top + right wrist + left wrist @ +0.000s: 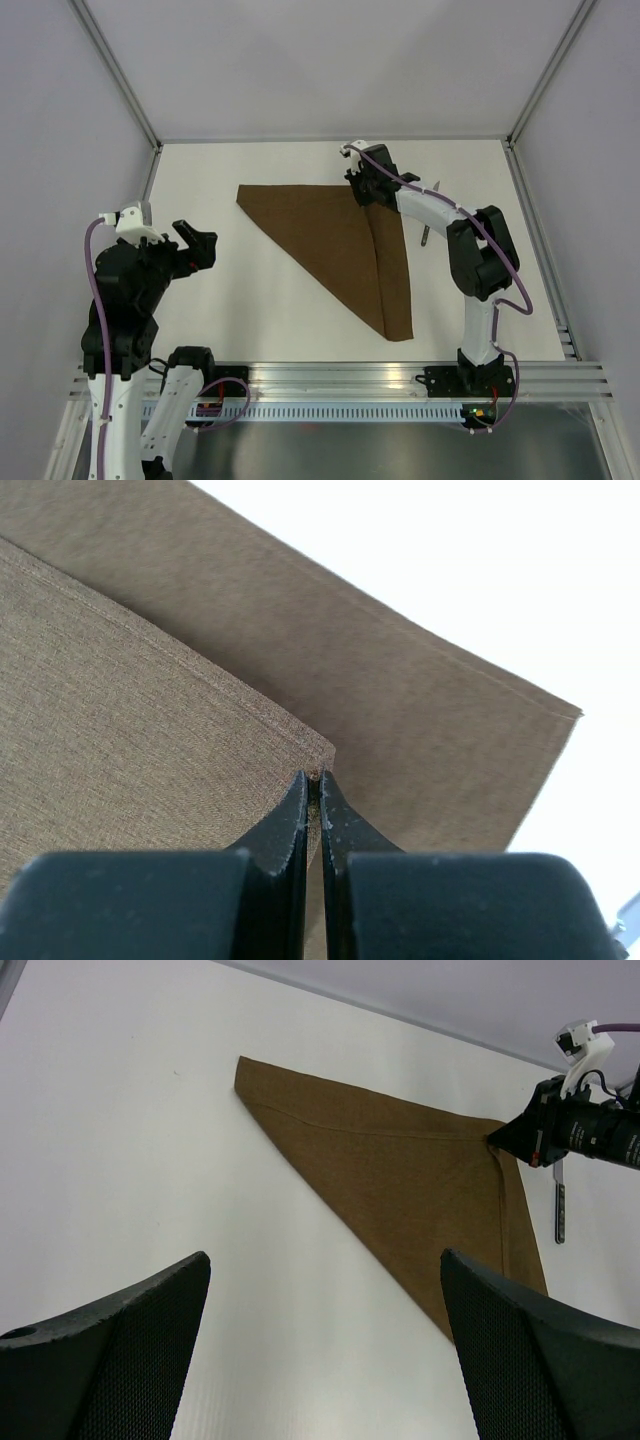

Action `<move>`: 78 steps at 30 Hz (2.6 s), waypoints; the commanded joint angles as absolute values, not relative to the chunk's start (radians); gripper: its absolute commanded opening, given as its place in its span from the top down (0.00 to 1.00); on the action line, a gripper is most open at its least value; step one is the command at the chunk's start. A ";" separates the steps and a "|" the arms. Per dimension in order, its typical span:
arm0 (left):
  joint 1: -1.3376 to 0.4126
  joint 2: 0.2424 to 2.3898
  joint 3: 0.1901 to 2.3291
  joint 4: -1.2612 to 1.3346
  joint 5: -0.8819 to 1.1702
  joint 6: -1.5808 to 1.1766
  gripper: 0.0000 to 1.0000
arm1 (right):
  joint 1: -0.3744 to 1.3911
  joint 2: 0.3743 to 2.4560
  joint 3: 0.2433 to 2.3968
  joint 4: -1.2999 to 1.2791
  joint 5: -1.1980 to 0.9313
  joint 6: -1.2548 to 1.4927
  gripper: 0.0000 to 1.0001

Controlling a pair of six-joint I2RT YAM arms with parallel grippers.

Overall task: Fold the napkin, place the utensils inside, and roll it up
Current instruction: Fold the napkin

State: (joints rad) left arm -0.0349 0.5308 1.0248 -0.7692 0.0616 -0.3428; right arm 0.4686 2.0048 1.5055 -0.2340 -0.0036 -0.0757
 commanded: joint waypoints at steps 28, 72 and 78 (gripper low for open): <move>-0.032 0.543 0.997 -0.707 0.084 -0.302 0.00 | 0.311 2.031 1.624 -0.225 -0.032 -0.049 0.99; -0.032 0.538 0.989 -0.699 0.089 -0.310 0.00 | 0.288 1.921 1.621 -0.248 -0.098 -0.017 1.00; -0.032 0.538 0.988 -0.698 0.086 -0.310 0.00 | 0.288 1.896 1.620 -0.245 -0.110 -0.011 0.99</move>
